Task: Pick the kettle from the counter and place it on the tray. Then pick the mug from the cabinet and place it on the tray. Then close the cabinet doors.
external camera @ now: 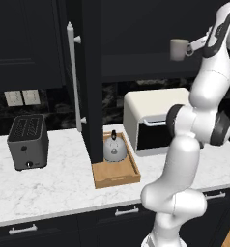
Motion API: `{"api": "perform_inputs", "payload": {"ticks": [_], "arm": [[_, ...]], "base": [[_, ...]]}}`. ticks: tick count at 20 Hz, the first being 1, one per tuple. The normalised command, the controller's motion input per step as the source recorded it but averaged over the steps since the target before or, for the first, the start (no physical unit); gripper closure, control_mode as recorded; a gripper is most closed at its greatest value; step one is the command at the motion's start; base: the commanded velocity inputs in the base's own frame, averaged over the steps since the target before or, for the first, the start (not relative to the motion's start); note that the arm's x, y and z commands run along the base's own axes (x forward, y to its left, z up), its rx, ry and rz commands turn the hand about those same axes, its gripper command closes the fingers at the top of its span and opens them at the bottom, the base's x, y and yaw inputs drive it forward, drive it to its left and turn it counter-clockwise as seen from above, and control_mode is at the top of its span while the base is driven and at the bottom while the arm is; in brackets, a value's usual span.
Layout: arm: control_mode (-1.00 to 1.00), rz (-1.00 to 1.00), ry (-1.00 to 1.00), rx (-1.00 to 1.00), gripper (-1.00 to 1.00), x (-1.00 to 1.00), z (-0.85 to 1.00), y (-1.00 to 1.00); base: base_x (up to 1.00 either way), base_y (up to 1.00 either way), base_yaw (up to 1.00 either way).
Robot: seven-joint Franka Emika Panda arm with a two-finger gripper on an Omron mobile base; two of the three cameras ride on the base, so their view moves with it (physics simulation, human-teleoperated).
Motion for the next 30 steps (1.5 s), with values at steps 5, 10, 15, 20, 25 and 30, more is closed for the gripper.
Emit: {"api": "perform_inputs", "payload": {"ticks": [5,10,15,20,25,30], "arm": [[-1.0,-0.05,-0.1,0.0,1.0,-0.83,0.0,0.13],[-1.0,-0.05,-0.11,0.0,1.0,-0.86,0.0,0.23],[-1.0,-0.04,-0.12,0.0,1.0,-0.89,0.0,0.38],[-1.0,-0.02,-0.05,0.0,1.0,-0.99,-0.05,0.55],[-1.0,0.0,0.0,0.0,1.0,-0.99,-0.24,0.57],[-1.0,0.0,0.06,0.0,1.0,-0.9,-0.31,0.68]], "base": [[0.0,0.0,0.0],[0.0,0.0,0.0],[0.0,0.0,0.0],[0.0,0.0,0.0],[0.0,0.0,0.0],[0.0,0.0,0.0]]}}
